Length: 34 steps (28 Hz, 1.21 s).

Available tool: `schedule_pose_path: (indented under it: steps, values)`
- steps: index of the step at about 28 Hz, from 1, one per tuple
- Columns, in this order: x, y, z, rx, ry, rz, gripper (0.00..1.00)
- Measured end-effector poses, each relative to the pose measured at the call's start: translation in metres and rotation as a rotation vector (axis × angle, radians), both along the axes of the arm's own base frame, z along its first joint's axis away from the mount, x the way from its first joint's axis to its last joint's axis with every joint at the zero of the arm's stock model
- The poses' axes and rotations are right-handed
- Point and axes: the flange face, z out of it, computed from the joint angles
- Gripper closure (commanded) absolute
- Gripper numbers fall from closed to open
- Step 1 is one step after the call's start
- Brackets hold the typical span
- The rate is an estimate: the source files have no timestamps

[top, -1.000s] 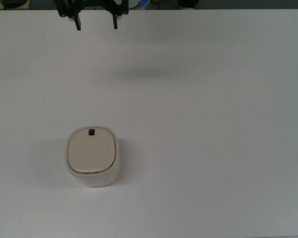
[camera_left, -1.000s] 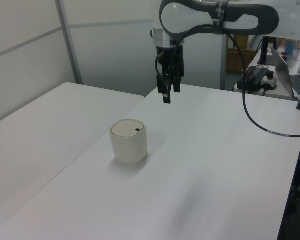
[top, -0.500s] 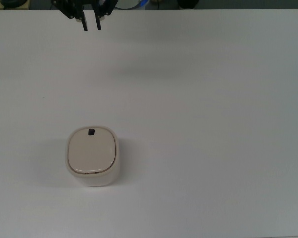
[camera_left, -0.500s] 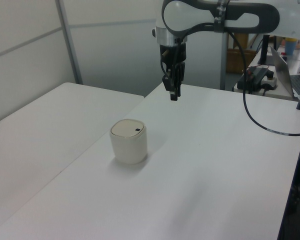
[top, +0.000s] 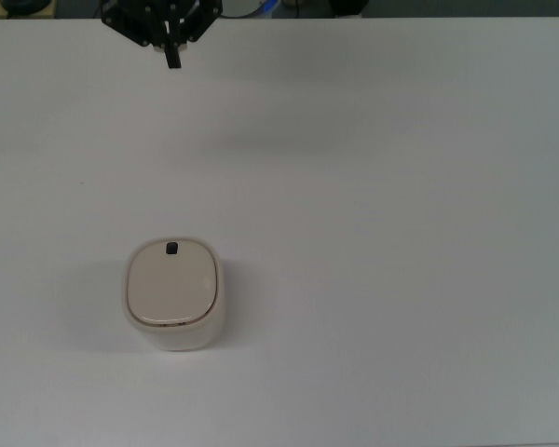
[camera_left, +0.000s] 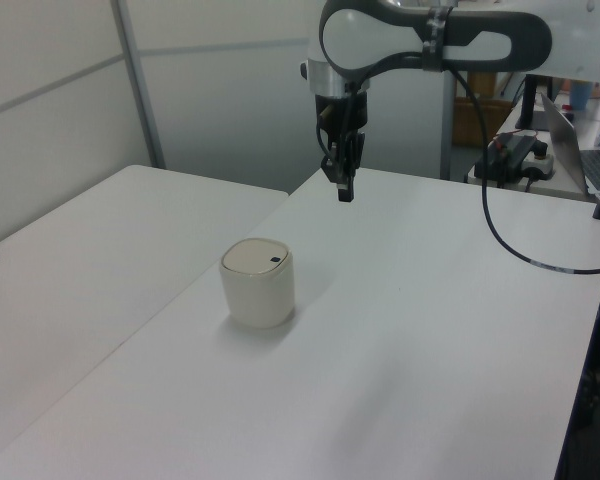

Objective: Open the trash can
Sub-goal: 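Move the gripper toward the cream trash can above its lid, then lower the gripper onto the lid button of the trash can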

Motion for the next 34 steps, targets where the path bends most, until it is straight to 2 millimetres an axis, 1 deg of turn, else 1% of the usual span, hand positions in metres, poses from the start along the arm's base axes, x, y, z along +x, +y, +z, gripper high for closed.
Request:
schedule_pose_path:
  steps: [8,14,19,21,27,34]
  values:
    - [0.022,-0.001,-0.027,-0.003,-0.015,0.0,1.0]
    - [0.045,-0.001,-0.043,-0.007,-0.093,0.0,1.0]
    - [0.067,-0.006,-0.066,-0.014,-0.147,-0.005,1.0]
    - [0.075,-0.009,-0.078,-0.014,-0.162,-0.01,1.0]
    - [0.09,-0.011,-0.102,-0.003,-0.182,-0.017,1.0]
    - [0.102,-0.011,-0.122,-0.006,-0.208,-0.018,1.0]
